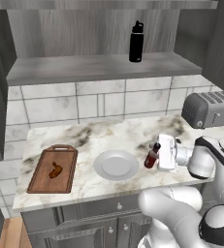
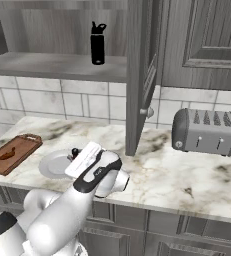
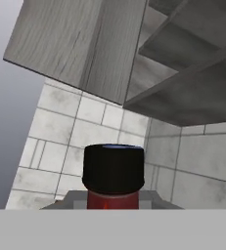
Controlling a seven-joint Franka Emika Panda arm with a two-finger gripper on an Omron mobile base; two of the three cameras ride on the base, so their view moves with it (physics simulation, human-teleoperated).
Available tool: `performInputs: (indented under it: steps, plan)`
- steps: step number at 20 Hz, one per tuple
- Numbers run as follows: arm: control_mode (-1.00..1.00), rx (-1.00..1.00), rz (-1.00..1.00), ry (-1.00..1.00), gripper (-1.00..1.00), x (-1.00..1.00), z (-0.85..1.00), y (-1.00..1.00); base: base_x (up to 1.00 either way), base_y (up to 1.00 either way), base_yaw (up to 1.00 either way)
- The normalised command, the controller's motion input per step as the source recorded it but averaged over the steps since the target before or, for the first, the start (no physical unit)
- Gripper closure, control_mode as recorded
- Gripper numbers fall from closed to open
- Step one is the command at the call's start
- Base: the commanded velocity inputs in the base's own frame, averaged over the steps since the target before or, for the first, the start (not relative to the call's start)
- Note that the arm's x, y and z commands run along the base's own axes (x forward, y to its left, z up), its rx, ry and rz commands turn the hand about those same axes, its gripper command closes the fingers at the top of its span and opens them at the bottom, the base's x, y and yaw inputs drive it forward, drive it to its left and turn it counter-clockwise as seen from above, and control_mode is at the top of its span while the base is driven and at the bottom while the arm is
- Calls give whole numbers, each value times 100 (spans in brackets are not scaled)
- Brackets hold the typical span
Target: Pick the chicken drumstick from the plate and place it on the cutting board. Then pick the condiment bottle from the cabinet and place it next to the cutting board.
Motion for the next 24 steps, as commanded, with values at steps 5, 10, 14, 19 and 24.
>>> performInputs:
  steps: [5, 10, 14, 19, 24]
  plan:
    - [-100, -5, 0, 0, 100, 0, -8, -2, 0, 0, 0]
    - [-100, -9, 0, 1, 100, 0, 0, 0, 0, 0, 0]
    - [-100, -10, 0, 0, 100, 0, 0, -1, 0, 0, 0]
    - [-100, -9, 0, 0, 100, 0, -3, 0, 0, 0, 0]
    - [-100, -7, 0, 0, 100, 0, -14, 0, 0, 0, 0]
